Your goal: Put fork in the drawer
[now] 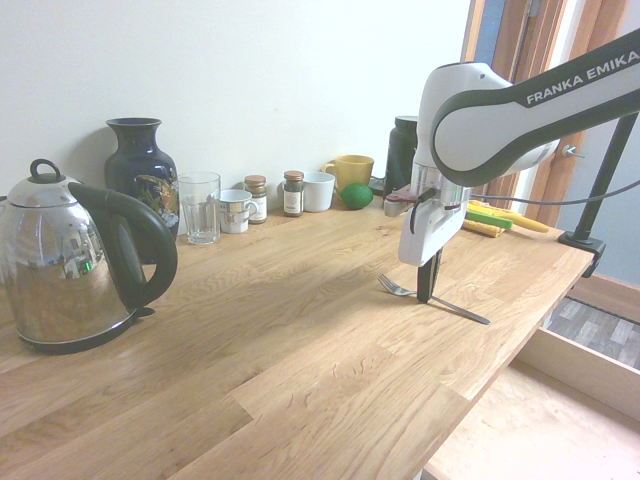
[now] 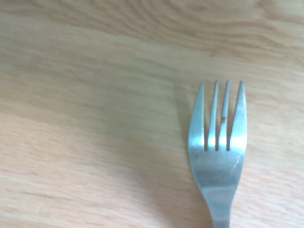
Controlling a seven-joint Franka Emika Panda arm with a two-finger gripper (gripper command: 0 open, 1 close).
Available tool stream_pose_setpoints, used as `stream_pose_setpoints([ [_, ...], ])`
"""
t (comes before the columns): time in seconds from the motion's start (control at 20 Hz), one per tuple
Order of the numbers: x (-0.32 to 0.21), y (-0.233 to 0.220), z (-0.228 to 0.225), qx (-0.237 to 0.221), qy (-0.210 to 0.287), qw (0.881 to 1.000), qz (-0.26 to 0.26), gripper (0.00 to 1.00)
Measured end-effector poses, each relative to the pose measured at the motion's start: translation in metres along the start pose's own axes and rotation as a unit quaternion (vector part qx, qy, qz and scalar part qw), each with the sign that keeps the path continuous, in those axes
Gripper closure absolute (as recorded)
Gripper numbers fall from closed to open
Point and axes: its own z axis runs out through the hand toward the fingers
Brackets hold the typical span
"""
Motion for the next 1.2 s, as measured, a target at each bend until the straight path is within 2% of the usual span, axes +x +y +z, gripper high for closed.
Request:
stream_pose_setpoints([
  [1.2,-0.001,0.018,-0.073,0.039,0.038,0.998,0.032,1.00],
])
